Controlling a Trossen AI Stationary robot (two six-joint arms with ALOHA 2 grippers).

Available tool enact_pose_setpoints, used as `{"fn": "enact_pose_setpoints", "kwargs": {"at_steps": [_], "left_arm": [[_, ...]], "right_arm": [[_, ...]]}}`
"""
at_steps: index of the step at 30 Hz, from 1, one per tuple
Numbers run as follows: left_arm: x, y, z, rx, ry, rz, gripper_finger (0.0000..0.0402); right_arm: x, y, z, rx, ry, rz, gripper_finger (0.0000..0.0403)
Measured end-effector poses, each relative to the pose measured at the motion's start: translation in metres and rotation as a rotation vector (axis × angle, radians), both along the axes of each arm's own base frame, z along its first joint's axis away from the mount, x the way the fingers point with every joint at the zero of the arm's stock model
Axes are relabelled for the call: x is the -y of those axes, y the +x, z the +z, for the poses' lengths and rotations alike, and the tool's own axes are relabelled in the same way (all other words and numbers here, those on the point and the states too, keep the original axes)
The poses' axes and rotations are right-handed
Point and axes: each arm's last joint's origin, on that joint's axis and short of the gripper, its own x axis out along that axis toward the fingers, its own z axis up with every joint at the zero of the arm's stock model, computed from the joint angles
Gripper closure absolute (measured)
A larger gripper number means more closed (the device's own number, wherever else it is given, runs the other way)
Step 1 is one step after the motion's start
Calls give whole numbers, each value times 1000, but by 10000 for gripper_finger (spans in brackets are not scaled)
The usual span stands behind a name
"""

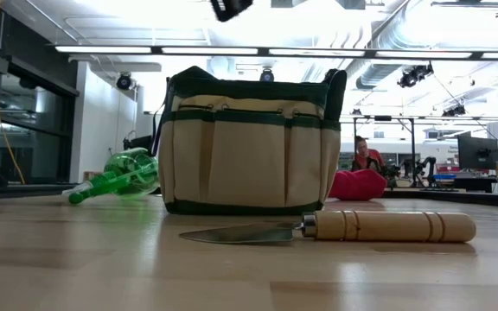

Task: Pick & Place Garden tools in Gardening bag
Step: Put the brown hand rake into the gardening bag

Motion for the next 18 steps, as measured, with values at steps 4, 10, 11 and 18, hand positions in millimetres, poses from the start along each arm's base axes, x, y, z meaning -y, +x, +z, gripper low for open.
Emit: {"fn": "enact_pose_setpoints", "kwargs": {"at_steps": [4,10,11,18], "left_arm": [[-4,-20,11,-49,56,98,232],[-13,-52,38,18,193,302,231],[-15,-59,42,21,218,336,231],[-23,-90,62,66,295,493,231]], "right_arm": [[-5,-2,-3,-27,-30,-17,345],[-16,-1,-10,-43,-92,-38,345],[-19,2,-13,-54,-102,-39,345],[-31,27,-40,-76,-154,-19,345]]}}
